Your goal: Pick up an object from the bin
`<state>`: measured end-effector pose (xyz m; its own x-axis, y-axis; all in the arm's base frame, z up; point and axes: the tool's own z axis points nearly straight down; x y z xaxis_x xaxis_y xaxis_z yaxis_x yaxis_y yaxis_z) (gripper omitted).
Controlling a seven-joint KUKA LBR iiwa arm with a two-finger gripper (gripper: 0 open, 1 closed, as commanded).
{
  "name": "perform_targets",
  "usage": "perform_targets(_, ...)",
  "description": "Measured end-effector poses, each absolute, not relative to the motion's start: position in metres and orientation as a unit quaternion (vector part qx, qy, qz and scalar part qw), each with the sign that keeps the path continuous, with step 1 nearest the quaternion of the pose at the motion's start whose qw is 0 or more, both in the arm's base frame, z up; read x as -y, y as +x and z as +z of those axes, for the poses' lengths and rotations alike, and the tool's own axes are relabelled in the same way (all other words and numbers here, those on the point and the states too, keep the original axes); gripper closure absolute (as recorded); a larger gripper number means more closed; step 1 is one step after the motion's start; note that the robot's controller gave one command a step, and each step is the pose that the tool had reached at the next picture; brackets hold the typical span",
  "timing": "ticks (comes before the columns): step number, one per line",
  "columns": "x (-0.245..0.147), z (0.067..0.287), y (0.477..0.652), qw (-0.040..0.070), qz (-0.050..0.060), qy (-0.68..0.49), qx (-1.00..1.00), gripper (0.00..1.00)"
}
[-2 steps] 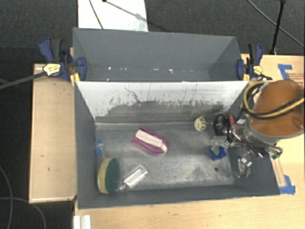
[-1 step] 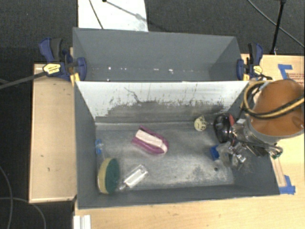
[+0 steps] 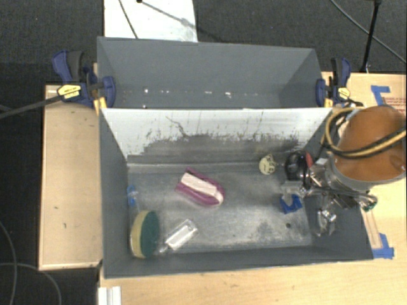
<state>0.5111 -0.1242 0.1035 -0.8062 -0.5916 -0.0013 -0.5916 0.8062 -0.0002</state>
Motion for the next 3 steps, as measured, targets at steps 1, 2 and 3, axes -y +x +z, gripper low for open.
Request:
perform_targets(1,0.131,0.09,0.545,0.003,0.0,-0.273,-0.962,0.0)
perform_targets(2,0.131,0.091,0.545,0.002,-0.001,-0.274,-0.962,1.0)
perform_targets(3,0.095,0.194,0.546,0.005,-0.002,-0.287,-0.958,1.0)
